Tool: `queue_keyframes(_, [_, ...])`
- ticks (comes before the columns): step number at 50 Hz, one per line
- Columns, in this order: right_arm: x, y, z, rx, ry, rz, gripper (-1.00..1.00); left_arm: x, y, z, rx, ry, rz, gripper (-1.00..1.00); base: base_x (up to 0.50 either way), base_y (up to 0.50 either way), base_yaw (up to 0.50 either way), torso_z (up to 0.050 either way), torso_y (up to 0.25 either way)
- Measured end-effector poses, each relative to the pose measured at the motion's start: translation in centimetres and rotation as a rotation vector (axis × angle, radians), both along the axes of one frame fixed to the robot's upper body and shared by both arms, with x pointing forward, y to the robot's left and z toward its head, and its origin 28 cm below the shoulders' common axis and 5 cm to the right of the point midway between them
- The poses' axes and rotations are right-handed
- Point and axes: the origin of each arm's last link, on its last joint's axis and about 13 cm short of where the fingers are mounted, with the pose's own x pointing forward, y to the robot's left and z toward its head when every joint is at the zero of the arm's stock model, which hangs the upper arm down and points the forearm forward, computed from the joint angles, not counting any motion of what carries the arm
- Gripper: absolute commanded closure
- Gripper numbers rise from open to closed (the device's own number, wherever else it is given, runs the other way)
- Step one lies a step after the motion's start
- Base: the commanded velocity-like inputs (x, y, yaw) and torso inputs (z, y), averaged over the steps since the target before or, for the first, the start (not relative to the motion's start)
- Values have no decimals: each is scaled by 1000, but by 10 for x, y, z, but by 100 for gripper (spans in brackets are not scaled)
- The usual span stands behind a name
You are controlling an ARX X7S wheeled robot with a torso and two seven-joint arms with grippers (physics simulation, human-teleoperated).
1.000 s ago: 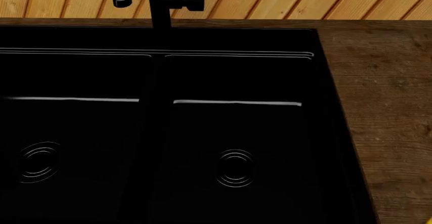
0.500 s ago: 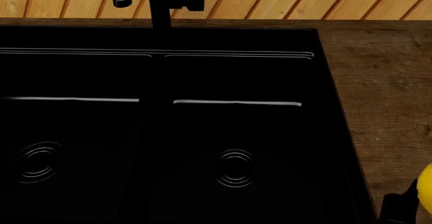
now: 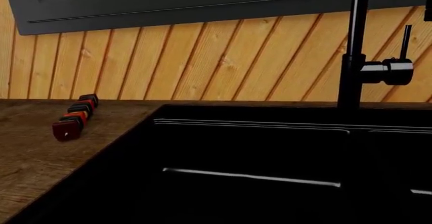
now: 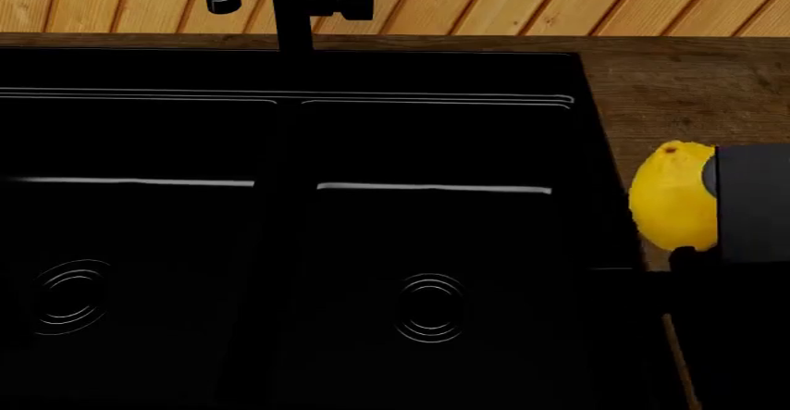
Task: Pick the lemon from the counter and place it in the sink
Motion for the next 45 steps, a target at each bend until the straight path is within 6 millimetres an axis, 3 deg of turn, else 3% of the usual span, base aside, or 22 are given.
queue_keyframes(28, [81, 41, 20, 74, 195, 307, 100, 0, -1, -1, -5, 0, -9, -100, 0, 0, 0, 0, 0])
queue_keyframes(45, [121, 63, 1, 82, 375, 392, 100, 0, -4, 1, -7, 0, -22, -100, 0, 0, 0, 0, 0])
